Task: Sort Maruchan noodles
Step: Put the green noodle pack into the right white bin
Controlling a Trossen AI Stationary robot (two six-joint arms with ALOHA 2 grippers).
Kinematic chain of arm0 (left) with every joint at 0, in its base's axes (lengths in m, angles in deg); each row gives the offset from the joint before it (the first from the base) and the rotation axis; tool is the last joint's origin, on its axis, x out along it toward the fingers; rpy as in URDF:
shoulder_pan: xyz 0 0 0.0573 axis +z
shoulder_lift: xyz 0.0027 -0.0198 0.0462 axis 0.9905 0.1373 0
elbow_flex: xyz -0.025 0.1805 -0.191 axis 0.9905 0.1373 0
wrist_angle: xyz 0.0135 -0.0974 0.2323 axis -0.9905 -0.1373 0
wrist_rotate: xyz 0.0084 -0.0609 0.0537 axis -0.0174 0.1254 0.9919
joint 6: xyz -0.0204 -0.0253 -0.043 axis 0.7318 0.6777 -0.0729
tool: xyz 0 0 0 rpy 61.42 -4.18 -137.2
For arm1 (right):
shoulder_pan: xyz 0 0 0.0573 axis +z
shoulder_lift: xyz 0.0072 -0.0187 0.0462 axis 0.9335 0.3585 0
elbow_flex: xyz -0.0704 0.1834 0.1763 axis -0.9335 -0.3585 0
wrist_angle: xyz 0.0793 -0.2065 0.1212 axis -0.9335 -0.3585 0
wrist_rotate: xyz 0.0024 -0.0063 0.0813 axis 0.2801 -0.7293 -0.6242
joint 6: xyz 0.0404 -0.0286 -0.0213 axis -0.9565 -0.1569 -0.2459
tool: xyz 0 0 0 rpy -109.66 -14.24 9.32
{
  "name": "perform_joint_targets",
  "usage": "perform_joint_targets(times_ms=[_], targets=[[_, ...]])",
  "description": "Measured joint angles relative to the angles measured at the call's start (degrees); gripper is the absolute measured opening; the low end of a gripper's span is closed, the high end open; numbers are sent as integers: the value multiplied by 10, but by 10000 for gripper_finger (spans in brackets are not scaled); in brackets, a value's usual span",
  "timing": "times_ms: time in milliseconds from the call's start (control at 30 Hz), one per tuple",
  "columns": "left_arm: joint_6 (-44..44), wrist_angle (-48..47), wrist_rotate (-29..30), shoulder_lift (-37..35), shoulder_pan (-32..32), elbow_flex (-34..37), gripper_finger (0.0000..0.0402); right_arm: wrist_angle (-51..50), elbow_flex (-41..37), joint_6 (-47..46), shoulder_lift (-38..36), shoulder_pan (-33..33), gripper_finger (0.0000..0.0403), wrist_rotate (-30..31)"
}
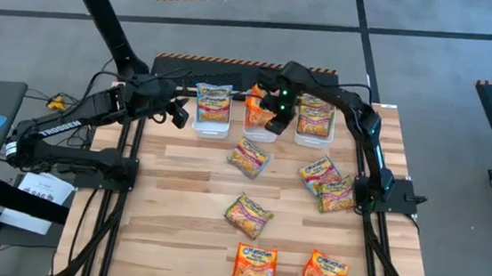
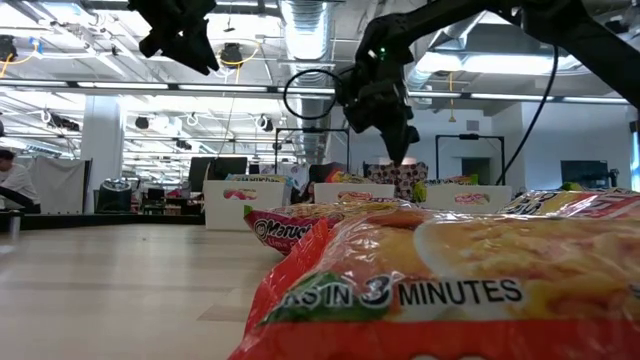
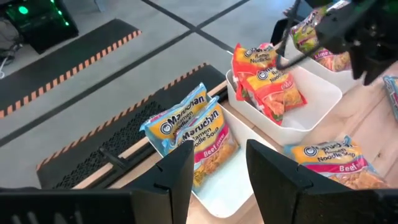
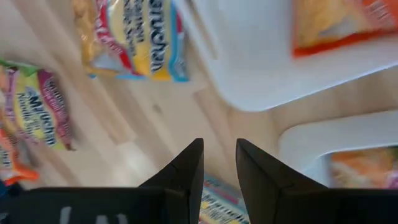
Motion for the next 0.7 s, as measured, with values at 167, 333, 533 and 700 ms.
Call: perform_joint_targets(times_ms=[167,333,533,700], targets=[[0,-15,-14,0,0,0,137,-9,0,-45,-19,35,119,-2],[-15,-27,-54,0,0,0,137,-10,0,-74,-64,76,119,3],[-34,-20,-111,0,0,0,137,-8,0,-146,-126,107,119,38],[-32,-20,-155,0,0,0,137,2,0,-221,-197,135,119,87]])
